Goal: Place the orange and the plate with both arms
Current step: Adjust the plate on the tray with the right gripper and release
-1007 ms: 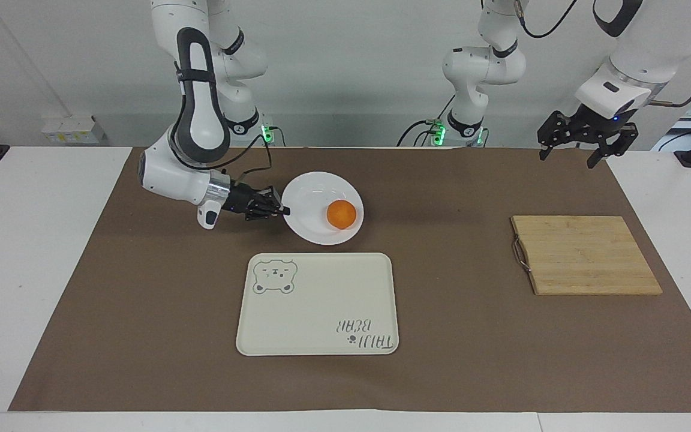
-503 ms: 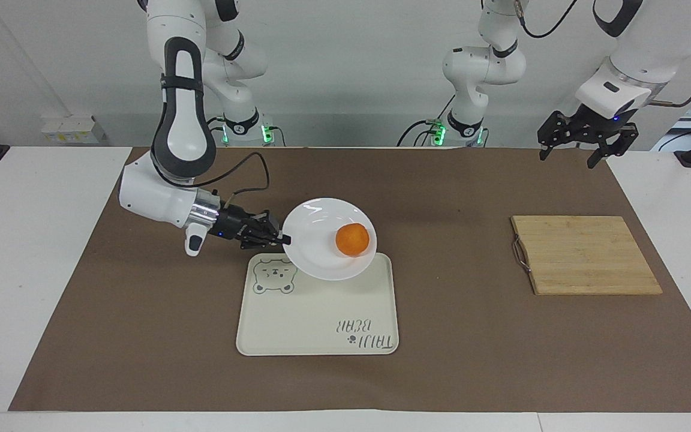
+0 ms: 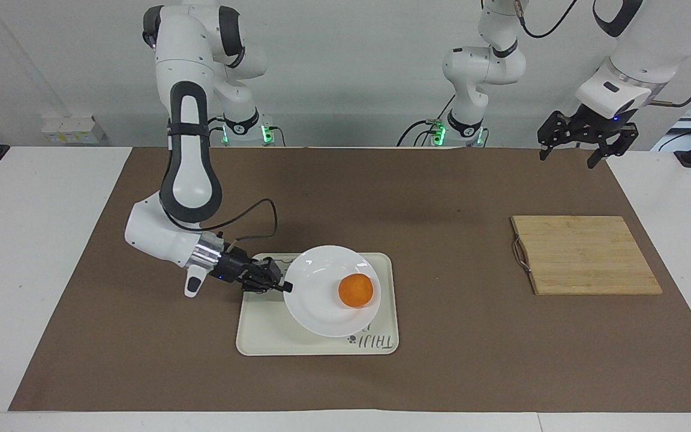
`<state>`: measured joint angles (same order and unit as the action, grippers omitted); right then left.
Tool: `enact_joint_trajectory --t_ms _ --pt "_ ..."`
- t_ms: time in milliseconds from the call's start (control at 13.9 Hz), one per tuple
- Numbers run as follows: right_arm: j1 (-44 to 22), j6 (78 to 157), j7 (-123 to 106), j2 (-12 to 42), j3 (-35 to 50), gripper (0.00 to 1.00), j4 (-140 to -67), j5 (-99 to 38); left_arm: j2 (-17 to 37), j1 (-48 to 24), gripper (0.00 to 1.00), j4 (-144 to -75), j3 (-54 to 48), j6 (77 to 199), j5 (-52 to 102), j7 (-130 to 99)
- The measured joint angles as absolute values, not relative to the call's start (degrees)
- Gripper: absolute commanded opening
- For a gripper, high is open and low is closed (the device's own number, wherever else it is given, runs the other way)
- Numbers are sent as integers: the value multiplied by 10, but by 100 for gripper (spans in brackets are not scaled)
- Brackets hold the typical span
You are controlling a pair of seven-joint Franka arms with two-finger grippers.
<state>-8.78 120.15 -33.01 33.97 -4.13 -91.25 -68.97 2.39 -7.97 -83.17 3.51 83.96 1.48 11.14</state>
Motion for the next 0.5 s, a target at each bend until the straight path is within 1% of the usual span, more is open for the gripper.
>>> enact_joint_trajectory --t_ms 503 --pt "-91 1209 -341 358 -43 0 -912 -661 24 -80 100 -832 35 840 15 111"
